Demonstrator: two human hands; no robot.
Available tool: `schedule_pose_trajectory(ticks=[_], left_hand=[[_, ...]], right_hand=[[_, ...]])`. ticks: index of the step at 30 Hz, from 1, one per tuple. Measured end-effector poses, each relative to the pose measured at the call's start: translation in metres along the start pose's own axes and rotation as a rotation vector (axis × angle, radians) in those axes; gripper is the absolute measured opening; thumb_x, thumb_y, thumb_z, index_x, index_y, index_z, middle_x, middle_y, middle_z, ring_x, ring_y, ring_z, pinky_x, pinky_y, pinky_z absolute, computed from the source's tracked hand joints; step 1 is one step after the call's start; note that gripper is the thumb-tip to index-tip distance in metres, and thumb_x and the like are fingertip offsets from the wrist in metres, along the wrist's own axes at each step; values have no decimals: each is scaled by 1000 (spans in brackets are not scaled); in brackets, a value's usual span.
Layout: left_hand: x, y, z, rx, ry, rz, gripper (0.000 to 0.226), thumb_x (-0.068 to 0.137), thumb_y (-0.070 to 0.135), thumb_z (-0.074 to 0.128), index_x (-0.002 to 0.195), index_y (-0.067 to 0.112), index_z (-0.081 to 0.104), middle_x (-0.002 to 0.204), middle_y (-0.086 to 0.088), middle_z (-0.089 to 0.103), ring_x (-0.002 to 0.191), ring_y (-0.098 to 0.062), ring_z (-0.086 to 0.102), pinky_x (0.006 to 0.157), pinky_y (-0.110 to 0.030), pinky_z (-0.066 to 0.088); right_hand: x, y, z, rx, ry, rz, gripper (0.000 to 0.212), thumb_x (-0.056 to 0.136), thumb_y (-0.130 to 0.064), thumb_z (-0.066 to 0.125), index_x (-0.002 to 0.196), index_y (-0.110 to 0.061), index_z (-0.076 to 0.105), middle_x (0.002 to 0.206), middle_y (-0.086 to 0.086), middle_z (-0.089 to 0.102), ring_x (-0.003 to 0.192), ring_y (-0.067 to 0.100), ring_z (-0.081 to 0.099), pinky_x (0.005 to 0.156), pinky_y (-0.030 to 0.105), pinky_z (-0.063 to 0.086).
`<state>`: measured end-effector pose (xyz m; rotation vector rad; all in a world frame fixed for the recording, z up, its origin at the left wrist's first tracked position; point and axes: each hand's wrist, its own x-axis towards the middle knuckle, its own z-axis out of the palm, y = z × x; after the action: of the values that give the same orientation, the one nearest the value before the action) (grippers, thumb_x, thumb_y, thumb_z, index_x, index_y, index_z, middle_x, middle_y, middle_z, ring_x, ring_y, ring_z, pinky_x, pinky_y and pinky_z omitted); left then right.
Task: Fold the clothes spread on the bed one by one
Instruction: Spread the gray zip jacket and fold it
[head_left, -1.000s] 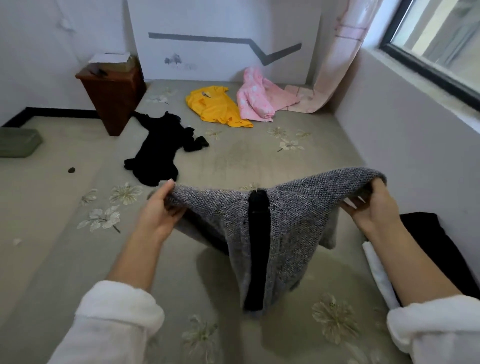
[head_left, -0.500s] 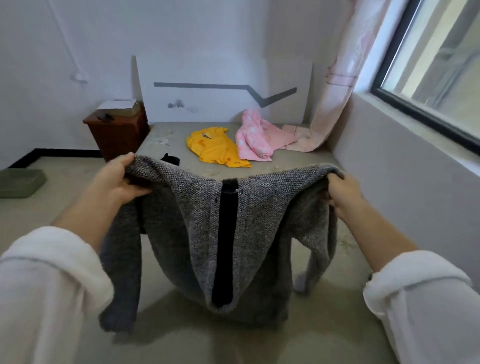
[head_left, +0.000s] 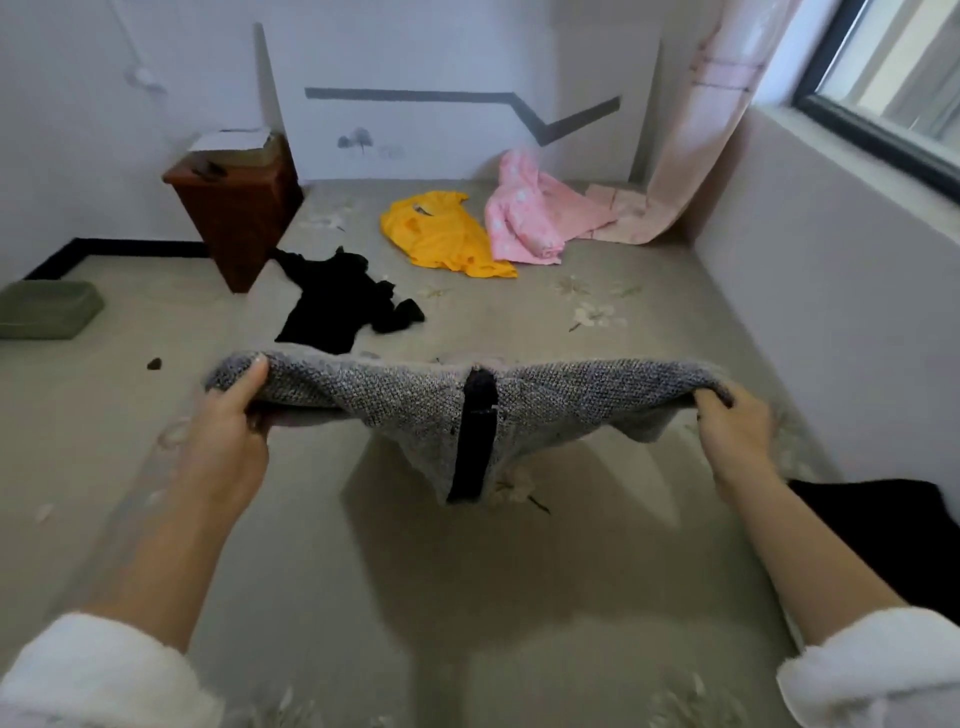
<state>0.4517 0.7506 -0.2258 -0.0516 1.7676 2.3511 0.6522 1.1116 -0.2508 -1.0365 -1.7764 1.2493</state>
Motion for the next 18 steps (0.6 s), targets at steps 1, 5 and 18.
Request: schedule_pose_trajectory(ticks=[1,5,18], left_hand=[[-9,-21,-15,38,29,-32,37,100,18,43,135,6,49,132,-6,56,123,-15,52,99,-25,40],[-51,-103,-64,195,107,-226,28,98,18,50,125,19,53,131,-4,56,107,-12,55,94,-28,35],[-103,-199,-98,-78,266,-771,25,96,4,41,119,6,53,128,-17,51,108,-30,56,107,-41,36]], right_hand=[[-10,14,-3,-49,-38,11,20,89,4,50,90,-8,66,80,7,62,78,14,48,60,24,34],[-48,68,-14,-291,-207,138,22,91,3,53,107,5,68,104,24,67,89,18,52,72,26,35],[-114,163,6,-204,-302,828,34,100,-17,46,131,-7,52,113,21,62,69,28,60,59,33,50]])
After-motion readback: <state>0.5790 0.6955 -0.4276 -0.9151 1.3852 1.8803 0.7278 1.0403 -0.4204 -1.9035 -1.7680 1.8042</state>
